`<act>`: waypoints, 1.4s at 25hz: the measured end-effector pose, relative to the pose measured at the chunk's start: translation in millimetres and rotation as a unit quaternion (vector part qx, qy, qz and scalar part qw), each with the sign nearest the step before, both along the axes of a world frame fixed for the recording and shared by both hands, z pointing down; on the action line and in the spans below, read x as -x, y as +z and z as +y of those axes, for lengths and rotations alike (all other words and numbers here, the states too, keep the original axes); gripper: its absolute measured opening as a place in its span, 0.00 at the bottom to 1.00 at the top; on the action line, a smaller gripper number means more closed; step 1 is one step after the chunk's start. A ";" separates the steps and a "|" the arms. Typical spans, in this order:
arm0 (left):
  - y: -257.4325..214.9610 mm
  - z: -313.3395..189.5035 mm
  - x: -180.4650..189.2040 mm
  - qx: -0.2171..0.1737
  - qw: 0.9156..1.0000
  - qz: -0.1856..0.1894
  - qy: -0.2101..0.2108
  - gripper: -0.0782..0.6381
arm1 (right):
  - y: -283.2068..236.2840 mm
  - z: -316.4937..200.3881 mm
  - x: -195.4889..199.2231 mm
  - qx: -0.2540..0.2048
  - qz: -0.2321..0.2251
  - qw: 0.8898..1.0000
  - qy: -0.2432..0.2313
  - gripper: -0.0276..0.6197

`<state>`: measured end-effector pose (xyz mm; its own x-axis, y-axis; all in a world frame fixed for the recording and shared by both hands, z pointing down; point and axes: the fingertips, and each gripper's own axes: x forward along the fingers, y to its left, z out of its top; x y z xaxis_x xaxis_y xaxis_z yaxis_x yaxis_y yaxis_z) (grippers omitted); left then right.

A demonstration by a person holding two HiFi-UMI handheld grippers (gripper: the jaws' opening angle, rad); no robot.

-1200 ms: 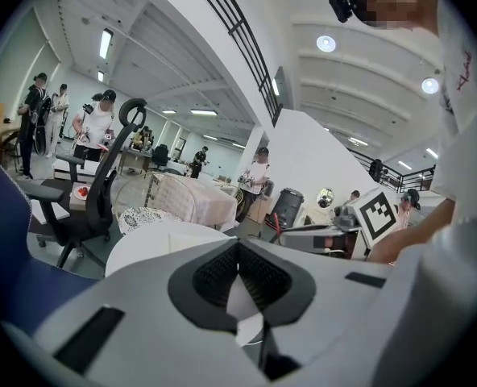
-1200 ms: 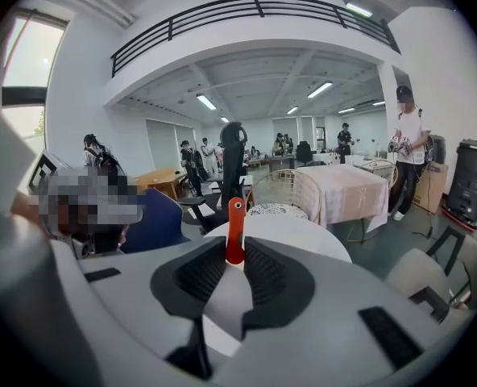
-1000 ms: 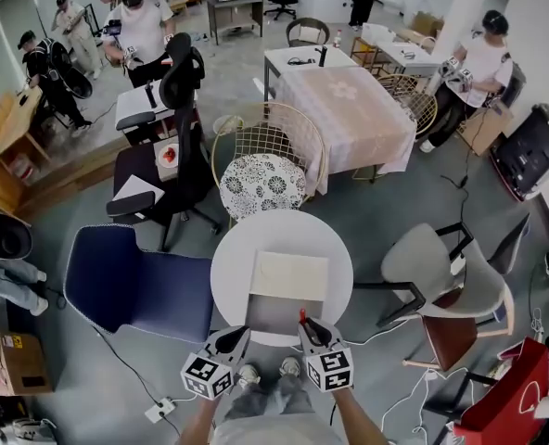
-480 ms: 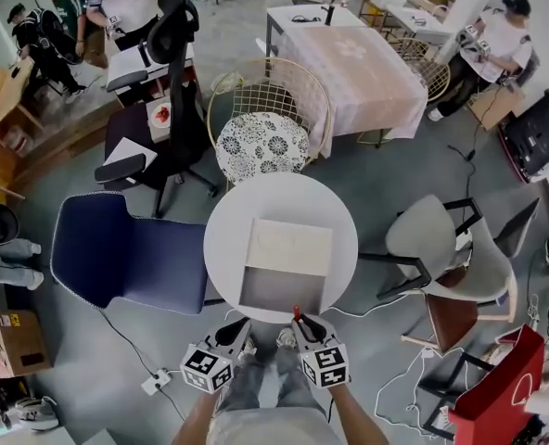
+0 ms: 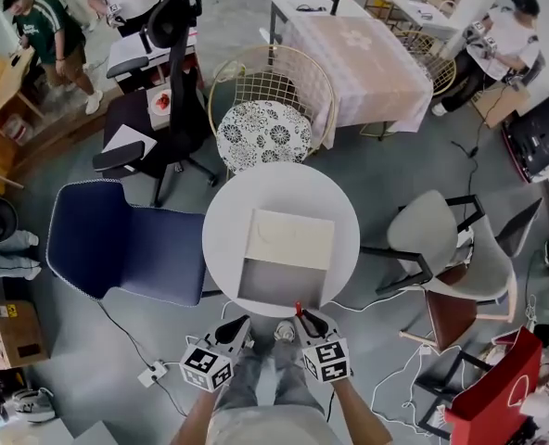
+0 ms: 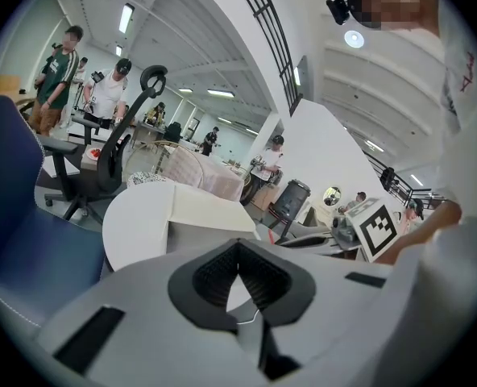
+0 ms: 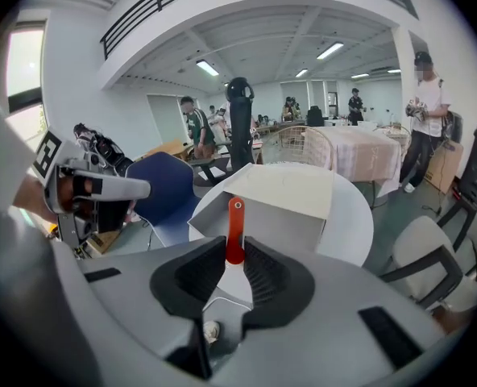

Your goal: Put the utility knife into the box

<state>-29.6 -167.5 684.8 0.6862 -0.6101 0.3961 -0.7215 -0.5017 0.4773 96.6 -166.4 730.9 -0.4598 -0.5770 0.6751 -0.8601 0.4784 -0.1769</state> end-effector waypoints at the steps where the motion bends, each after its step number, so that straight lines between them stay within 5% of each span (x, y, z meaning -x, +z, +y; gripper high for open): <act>1: -0.1 0.2 0.6 0.000 1.000 0.000 -0.001 0.13 | 2.8 -1.0 1.1 -0.001 0.012 1.000 -0.013 0.16; 4: -0.4 2.2 -1.2 -0.001 1.000 -0.001 0.002 0.13 | 10.1 -4.7 4.0 -0.006 0.064 0.996 -0.067 0.16; 7: -0.7 4.7 -4.5 -0.001 1.000 0.000 0.003 0.13 | 19.5 -9.8 4.0 -0.025 0.146 0.978 -0.144 0.16; 12: 3.7 12.3 -4.0 0.006 1.000 0.002 0.003 0.13 | 37.2 -10.3 6.8 -0.056 0.257 0.926 -0.270 0.16; 18: 4.8 18.0 -1.2 0.011 1.000 0.000 0.003 0.13 | 48.4 -8.7 5.1 -0.086 0.341 0.865 -0.357 0.16; 31: 5.9 18.7 17.5 0.016 1.000 -0.006 -0.012 0.13 | 82.7 -44.8 27.1 -0.027 0.336 0.865 -0.372 0.17; 35: 7.6 18.7 20.2 0.020 1.000 -0.007 -0.014 0.13 | 105.1 -52.8 30.0 0.009 0.355 0.851 -0.387 0.16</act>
<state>-49.7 -148.9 692.4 0.6642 -0.6119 0.4294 -0.7410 -0.4628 0.4866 66.6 -219.2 836.0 -0.1707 -0.2723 0.9469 -0.1813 0.9533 0.2415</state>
